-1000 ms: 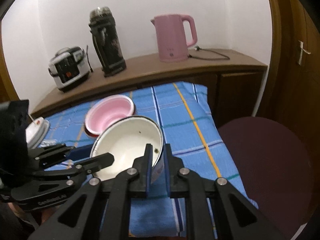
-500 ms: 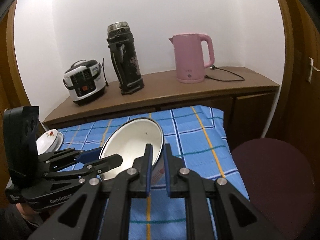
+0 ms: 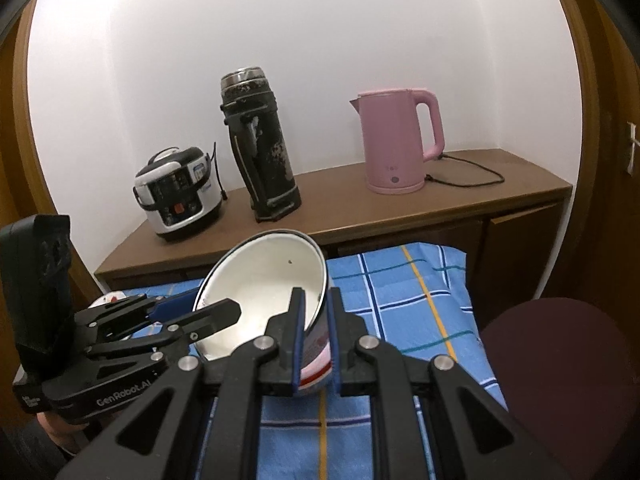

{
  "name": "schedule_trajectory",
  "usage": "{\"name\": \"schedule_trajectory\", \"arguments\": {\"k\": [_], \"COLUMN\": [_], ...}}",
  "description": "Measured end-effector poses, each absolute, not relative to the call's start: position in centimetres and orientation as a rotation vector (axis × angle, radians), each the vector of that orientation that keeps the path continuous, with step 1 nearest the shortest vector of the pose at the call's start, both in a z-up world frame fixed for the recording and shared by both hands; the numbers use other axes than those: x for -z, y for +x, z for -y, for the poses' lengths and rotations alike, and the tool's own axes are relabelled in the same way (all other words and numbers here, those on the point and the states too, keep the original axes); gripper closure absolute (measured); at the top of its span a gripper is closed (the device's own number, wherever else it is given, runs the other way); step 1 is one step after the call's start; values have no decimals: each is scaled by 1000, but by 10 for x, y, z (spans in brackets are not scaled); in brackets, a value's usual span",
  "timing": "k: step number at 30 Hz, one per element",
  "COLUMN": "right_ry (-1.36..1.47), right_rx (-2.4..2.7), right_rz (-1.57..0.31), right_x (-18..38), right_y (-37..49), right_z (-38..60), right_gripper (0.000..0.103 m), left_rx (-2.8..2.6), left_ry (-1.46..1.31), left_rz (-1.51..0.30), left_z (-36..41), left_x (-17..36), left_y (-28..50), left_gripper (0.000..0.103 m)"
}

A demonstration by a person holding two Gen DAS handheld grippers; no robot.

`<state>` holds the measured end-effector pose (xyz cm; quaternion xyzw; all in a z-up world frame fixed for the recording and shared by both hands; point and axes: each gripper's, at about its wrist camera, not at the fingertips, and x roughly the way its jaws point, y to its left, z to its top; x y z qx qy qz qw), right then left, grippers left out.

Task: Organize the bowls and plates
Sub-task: 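Lower the white enamel bowl into the pink and steel bowls with both grippers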

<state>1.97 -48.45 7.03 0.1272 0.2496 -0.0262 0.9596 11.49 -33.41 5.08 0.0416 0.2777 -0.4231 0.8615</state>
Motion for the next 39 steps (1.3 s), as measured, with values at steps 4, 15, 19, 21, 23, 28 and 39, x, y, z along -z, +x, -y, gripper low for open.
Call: {"name": "schedule_trajectory", "arguments": {"k": [4,15,19,21,23,28,39], "right_ry": [294,313,316,316,314,321,327], "right_rx": [39,40,46,45,45,51,48], "right_rz": [-523,-560,-574,-580,-585,-601,-637], "right_x": [-66,-58,-53,-51,-49,-44,-34], "right_y": [33,49,53,55,56,61,66], "right_z": [487,485,484,484,483,485,482], "right_gripper": [92,92,92,92,92,92,92], "left_rx": [887,919,926,926,923,927,921], "left_ry": [74,6,-9,-12,-14,-19,-32], "left_rz": [-578,-624,-618,-605,-608,-638,-690], "left_z": [331,328,326,324,324,326,324], "left_x": [-53,-39,-37,-37,-36,-27,-19], "left_y": [127,153,155,155,156,161,169], "left_gripper": [67,67,67,67,67,67,67]}}
